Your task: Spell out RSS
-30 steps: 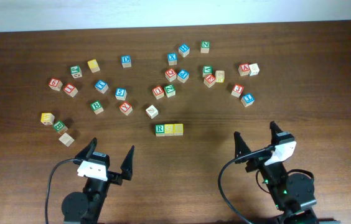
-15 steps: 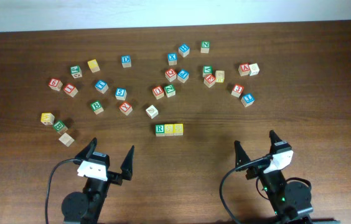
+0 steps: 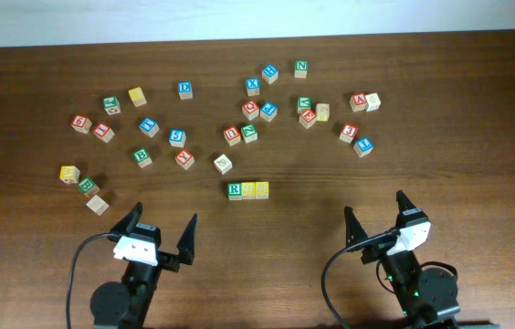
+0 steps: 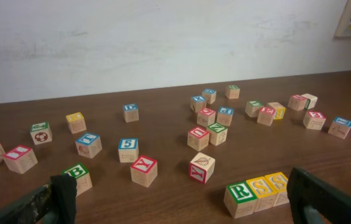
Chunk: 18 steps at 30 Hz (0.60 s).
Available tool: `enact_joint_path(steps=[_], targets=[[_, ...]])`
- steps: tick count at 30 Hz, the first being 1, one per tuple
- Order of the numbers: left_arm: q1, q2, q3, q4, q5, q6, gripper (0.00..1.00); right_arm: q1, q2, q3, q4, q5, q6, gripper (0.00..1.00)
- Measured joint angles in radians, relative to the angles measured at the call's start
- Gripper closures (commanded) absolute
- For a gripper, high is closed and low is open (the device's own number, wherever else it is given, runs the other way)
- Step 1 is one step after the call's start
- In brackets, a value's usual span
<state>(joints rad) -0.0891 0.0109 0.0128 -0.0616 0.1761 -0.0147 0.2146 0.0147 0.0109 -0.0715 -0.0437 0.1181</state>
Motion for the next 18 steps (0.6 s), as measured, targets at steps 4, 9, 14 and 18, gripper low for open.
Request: enact_joint_path(steps=[4, 9, 14, 18], targets=[[0.0, 0.0, 0.0, 0.0, 0.0, 0.0, 0.01, 0.0, 0.0, 0.0, 0.0, 0.0, -0.002, 0.02], [0.0, 0.0, 0.0, 0.0, 0.0, 0.0, 0.01, 0.0, 0.0, 0.0, 0.0, 0.0, -0.005, 0.02], [0.0, 0.0, 0.0, 0.0, 0.0, 0.0, 0.01, 0.0, 0.0, 0.0, 0.0, 0.0, -0.006, 0.02], [0.0, 0.0, 0.0, 0.0, 0.0, 0.0, 0.01, 0.0, 0.0, 0.0, 0.0, 0.0, -0.009, 0.02]])
